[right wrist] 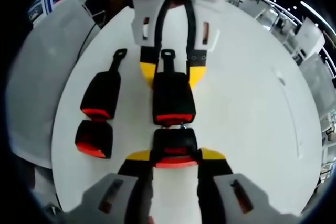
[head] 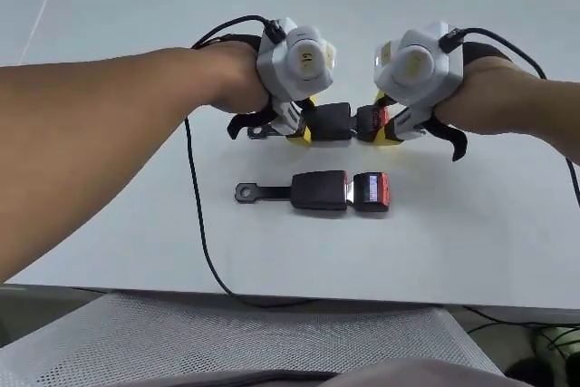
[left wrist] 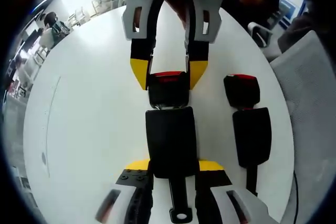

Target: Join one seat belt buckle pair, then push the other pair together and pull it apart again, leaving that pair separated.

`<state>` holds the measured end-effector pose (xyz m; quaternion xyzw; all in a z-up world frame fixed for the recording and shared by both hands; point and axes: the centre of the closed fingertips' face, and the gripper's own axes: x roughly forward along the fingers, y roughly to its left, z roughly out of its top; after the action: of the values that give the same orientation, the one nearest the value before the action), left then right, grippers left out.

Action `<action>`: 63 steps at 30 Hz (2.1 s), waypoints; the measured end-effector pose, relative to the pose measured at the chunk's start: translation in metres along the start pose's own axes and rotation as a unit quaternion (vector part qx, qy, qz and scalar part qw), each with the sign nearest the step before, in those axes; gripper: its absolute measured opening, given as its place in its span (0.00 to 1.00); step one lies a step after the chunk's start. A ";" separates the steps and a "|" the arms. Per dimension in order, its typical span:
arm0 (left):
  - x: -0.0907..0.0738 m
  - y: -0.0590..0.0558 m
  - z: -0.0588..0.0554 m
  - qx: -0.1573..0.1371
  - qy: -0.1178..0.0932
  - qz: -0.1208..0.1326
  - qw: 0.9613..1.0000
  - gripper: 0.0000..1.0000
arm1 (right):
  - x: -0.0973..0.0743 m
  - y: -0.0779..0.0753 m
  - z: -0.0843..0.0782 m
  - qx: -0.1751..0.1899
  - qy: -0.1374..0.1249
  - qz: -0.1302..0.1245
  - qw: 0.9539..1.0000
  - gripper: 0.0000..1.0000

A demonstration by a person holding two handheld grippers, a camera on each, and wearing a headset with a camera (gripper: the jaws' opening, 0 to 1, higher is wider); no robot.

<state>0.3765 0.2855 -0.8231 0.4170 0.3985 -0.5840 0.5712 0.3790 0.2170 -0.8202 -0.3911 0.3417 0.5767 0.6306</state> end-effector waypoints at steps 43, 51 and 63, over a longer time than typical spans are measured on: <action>0.000 -0.006 0.005 0.000 0.000 0.011 1.000 0.31 | -0.044 0.005 -0.088 0.013 0.038 -0.012 0.999 0.32; 0.000 -0.005 0.005 0.005 0.002 0.008 1.000 0.32 | -0.060 0.007 -0.121 0.020 0.074 -0.015 0.997 0.33; -0.001 -0.004 0.004 0.004 0.000 0.021 1.000 0.32 | -0.072 0.009 -0.143 0.021 0.099 -0.017 0.995 0.33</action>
<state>0.3721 0.2819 -0.8208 0.4277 0.3876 -0.5735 0.5813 0.3660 0.0569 -0.8232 -0.4383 0.4078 0.5175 0.6113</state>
